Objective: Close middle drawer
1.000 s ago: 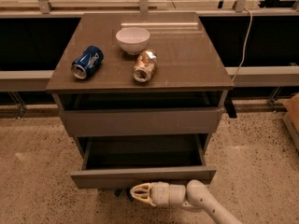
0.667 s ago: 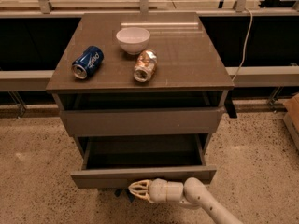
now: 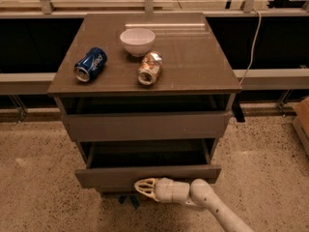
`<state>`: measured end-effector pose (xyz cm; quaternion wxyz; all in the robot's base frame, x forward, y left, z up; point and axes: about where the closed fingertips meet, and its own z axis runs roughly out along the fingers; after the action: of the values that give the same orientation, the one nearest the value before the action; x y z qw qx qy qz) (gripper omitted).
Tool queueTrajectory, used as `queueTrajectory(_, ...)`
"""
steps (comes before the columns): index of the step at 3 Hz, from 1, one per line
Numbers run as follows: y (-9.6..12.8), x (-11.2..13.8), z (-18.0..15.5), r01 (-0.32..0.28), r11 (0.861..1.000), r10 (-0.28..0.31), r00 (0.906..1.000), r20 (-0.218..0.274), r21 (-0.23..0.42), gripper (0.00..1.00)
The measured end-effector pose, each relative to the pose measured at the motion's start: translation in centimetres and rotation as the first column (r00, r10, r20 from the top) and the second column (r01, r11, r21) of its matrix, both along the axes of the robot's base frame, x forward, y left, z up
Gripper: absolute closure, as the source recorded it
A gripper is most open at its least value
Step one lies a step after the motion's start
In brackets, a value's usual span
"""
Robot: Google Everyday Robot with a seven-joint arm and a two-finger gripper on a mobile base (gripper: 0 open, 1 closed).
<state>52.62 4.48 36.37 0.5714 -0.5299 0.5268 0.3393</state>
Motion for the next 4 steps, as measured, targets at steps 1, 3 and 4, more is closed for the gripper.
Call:
queueTrajectory(1,-0.6,2.2,-0.2,0.041,0.999,-0.041,0.9991,0.003,0.010,1.00)
queueTrajectory(3,-2.1,7.8,-0.5,0.134,0.991,-0.134,0.9909,-0.003,0.002,1.00)
queueTrajectory(4,-2.3,9.3,-0.3,0.151,0.989,-0.151,0.9886,-0.005,-0.009,1.00)
